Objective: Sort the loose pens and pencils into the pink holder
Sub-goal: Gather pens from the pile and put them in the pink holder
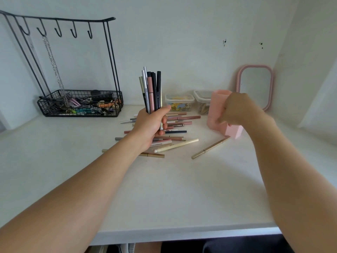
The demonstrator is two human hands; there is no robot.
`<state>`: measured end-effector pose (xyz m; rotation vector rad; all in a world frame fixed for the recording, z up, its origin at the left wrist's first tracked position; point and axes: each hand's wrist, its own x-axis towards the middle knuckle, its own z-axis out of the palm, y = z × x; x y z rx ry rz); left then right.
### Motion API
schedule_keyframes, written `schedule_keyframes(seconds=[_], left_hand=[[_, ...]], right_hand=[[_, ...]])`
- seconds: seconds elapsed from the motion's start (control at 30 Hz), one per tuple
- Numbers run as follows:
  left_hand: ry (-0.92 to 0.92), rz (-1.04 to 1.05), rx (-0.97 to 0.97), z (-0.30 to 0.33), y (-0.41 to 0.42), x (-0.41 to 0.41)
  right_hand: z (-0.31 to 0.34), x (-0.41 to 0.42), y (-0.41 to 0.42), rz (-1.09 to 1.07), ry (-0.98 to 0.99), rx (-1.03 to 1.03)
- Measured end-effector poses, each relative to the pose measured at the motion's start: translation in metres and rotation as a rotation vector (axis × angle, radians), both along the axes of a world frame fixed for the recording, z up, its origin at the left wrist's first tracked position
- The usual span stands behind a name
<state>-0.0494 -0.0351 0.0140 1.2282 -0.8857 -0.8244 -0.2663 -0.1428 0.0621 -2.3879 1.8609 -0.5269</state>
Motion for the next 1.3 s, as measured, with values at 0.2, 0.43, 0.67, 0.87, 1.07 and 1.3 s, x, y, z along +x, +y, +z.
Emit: schedule_keyframes(seconds=[0.2, 0.43, 0.67, 0.87, 1.07, 1.3], left_hand=[[0.027, 0.04, -0.011, 0.001, 0.0, 0.002], [0.026, 0.017, 0.0, 0.002, 0.001, 0.004], [0.21, 0.031, -0.033, 0.006, 0.002, 0.009], [0.257, 0.009, -0.005, 0.006, 0.004, 0.008], [0.15, -0.039, -0.029, 0.004, 0.004, 0.002], [0.079, -0.134, -0.044, 0.003, 0.009, -0.011]], right_hand=[[0.009, 0.024, 0.041, 0.245, -0.15, -0.141], [-0.019, 0.047, 0.045, 0.667, 0.107, 0.255], [-0.014, 0.03, 0.029, 0.647, -0.041, 0.273], [-0.013, 0.03, 0.028, 0.666, -0.362, 0.382], [-0.003, 0.03, 0.036, 0.673, -0.726, 0.515], [-0.023, 0.07, 0.057, 0.653, -1.02, 0.478]])
